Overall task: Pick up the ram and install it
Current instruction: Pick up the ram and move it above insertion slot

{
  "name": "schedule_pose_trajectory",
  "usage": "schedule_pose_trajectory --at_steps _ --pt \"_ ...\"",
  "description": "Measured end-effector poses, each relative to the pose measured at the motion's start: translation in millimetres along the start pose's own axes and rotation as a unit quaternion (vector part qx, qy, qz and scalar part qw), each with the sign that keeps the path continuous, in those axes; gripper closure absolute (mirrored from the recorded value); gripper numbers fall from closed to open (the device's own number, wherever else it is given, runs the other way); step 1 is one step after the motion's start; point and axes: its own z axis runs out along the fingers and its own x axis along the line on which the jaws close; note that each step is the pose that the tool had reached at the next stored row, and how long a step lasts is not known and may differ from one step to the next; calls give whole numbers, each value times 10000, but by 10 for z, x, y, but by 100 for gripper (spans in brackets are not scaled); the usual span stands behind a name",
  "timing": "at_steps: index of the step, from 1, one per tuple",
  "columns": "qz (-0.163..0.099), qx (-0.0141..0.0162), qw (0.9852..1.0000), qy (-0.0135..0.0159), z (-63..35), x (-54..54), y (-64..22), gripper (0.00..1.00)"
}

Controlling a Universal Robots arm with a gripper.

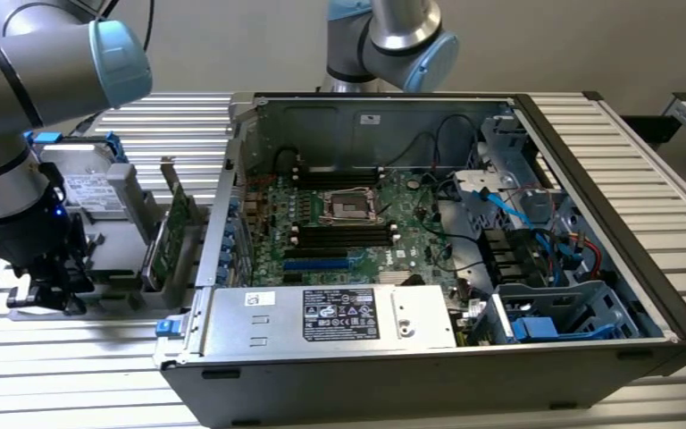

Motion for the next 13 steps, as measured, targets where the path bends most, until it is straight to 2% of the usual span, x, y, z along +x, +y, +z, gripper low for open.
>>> schedule_pose_trajectory --at_steps 2,11,13 --pt "1 -2 10000 18 0 0 -8 61" --pt "2 -2 10000 19 -1 1 -11 63" --pt "2 -3 10000 19 -2 1 -11 76"
